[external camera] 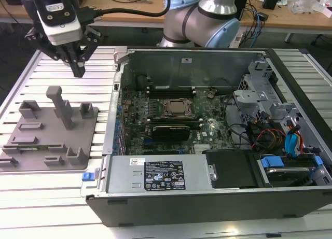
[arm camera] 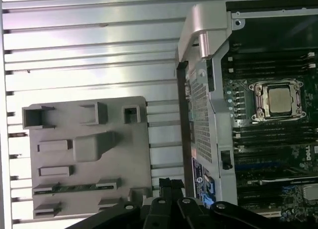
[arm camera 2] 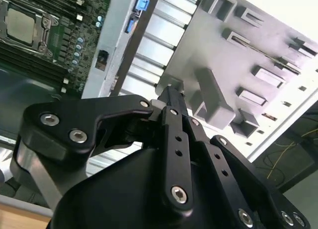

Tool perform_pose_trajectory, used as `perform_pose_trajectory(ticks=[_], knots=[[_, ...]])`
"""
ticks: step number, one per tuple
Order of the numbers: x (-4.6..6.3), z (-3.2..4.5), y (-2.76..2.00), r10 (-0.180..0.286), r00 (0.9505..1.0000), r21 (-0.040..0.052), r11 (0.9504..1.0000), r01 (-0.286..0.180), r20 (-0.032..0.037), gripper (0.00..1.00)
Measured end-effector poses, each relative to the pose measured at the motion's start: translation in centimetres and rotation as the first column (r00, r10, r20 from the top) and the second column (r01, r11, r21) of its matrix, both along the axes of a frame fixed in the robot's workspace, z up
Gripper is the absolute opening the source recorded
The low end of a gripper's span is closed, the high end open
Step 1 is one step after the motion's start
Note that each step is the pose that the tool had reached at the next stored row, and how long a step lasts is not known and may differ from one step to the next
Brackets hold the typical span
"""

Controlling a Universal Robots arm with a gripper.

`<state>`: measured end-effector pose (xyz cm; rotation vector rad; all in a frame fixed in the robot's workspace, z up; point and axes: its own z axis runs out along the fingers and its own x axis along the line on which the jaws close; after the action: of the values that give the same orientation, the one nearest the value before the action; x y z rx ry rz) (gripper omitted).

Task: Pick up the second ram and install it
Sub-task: 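Reach for the second ram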

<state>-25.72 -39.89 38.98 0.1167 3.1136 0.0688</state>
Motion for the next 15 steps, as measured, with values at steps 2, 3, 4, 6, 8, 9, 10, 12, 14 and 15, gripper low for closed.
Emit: perform_pose_trajectory(ticks=[2,3,4,6,8,9,10,12,14,15], knots=[[-0.7,-0.02,0.0,0.0,1.0,0.0,1.0,0.0,0.0,0.08],[-0.9,-0.03,0.0,0.0,1.0,0.0001,1.0,0.0,0.0,0.08],[-1.1,-0.04,0.0,0.0,1.0,0.0001,1.0,0.0,0.0,0.08],[-1.8,-0.06,0.0,0.0,1.0,0.0,1.0,0.0,0.0,0.08],[-2.7,-0.1,0.0,0.0,1.0,0.0001,1.0,0.0,0.0,0.08],[-2.9,-0.11,0.0,0.0,1.0,0.0,1.0,0.0,0.0001,0.08],[-3.2,-0.12,0.0,0.0,1.0,0.0,1.0,0.0,0.0,0.08],[-4.0,-0.19,0.0,0.0,1.0,0.0,1.0,0.0,0.0,0.08],[-4.5,-0.24,0.0,0.0,1.0,0.0,1.0,0.0,0.0,0.08],[-5.0,-0.33,0.0,0.0,1.0,0.0,1.0,0.0,0.0,0.08]])
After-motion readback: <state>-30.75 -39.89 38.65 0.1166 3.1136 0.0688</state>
